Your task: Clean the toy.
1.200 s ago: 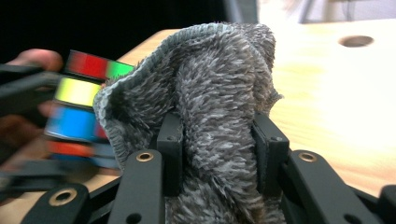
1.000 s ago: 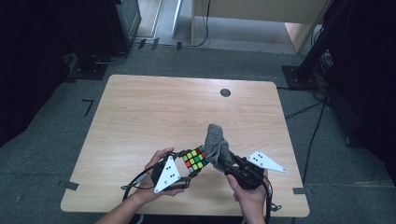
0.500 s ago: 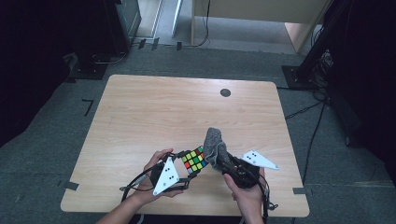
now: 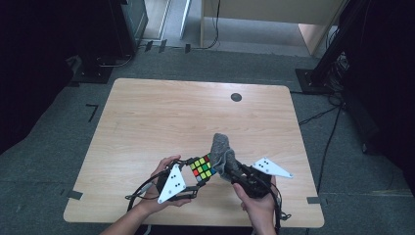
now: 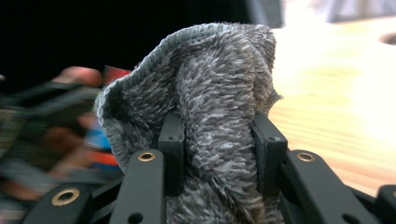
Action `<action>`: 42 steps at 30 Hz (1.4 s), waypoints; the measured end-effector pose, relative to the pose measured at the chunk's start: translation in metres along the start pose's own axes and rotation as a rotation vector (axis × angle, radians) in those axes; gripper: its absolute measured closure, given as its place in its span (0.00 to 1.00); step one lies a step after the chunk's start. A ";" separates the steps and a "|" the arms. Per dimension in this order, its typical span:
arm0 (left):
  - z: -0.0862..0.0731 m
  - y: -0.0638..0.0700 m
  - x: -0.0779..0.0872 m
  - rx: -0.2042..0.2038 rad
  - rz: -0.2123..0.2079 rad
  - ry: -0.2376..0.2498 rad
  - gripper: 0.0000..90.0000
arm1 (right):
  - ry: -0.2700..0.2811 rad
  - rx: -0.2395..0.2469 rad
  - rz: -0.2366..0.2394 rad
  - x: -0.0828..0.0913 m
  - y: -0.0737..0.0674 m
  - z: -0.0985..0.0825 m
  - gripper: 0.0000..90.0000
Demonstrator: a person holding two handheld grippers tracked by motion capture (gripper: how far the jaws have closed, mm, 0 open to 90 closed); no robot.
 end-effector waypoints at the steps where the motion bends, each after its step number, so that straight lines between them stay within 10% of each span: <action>1: 0.001 -0.004 0.001 0.043 -0.012 0.009 0.38 | 0.010 -0.017 -0.010 0.002 0.006 0.000 0.71; 4: 0.003 -0.017 0.002 0.181 -0.056 0.020 0.38 | 0.078 -0.050 0.037 0.009 0.010 0.001 0.71; 9: 0.003 -0.036 0.006 0.399 -0.178 0.058 0.38 | 0.140 0.039 0.047 0.008 -0.012 0.007 0.71; 16: 0.005 -0.041 0.011 0.512 -0.253 0.099 0.38 | 0.155 -0.074 0.165 -0.005 -0.013 -0.002 0.72; 22: 0.003 -0.043 0.013 0.503 -0.220 0.086 0.38 | 0.020 -0.058 0.216 -0.027 -0.017 -0.016 0.73; 25: 0.000 -0.048 0.014 0.497 -0.187 0.076 0.38 | -0.113 0.013 0.140 -0.037 -0.013 -0.023 0.74; 31: -0.002 -0.049 0.016 0.490 -0.170 0.066 0.38 | 0.117 -0.036 0.136 -0.019 -0.009 -0.006 0.74; 38: -0.002 -0.054 0.021 0.470 -0.119 0.066 0.38 | -0.066 0.060 0.217 -0.043 -0.023 -0.024 0.76; 40: 0.000 -0.056 0.022 0.444 -0.068 0.064 0.38 | -0.094 0.092 0.160 -0.046 -0.021 -0.027 0.76; 42: 0.002 -0.053 0.022 0.369 0.004 0.049 0.38 | -0.067 0.019 0.116 -0.045 -0.017 -0.028 0.76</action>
Point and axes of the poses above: each handheld gripper's, and its own axes: x roughly backward along the jaws, z roughly out of its top, y roughly to its right, the point moved 3 cm from there along -x, roughly forward along the jaws, and after that the axes turned 12 degrees about z, right-handed, at the moved point
